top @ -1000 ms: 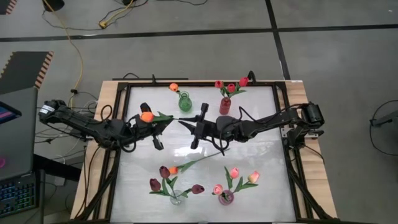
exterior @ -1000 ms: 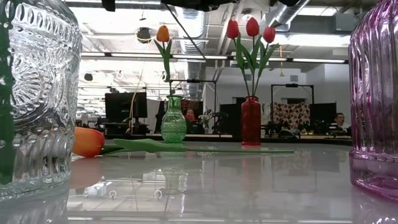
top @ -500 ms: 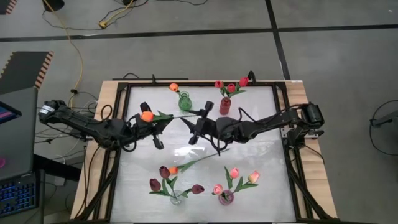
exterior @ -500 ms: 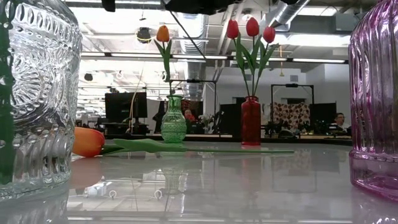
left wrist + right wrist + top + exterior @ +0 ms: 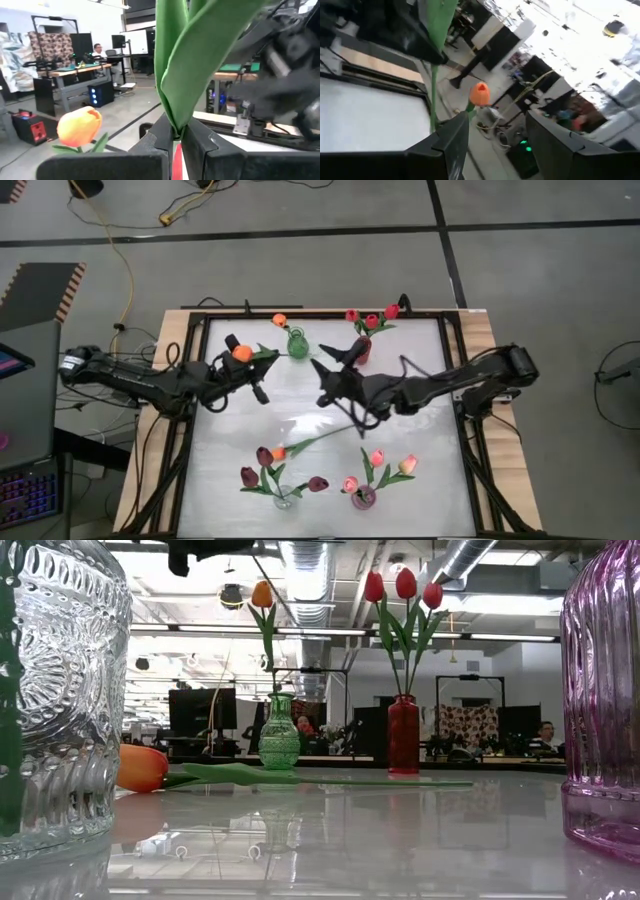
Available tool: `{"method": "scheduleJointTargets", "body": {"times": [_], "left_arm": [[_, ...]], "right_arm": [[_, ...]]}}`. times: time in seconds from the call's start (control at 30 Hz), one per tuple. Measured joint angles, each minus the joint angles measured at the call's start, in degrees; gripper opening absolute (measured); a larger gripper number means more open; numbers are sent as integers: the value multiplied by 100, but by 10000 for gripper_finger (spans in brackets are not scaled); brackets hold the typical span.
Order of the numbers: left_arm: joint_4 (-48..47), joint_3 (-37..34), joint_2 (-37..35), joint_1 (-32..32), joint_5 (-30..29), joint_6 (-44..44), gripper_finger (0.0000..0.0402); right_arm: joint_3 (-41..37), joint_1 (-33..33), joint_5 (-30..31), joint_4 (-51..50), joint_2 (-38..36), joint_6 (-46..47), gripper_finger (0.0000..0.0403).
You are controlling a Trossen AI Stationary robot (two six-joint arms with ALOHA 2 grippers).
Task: Sort flowers into vase by color
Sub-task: Put the orange flower into the green vase
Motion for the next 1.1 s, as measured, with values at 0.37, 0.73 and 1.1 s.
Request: {"method": "scheduleJointTargets", "body": {"times": [0.37,0.73,1.1], "left_arm": [[-114,171,-2,655,306,-47,9],[-1559,1209,177,894,464,-62,9],[-3101,2637,1102,1266,466,-4,9]], "right_arm": [[-332,-135,-1922,-3310,-1789,2957,194],[-1668,-189,-2238,-3698,-2810,4184,180],[-2680,-193,-2250,-3490,-2976,5116,177]]}}
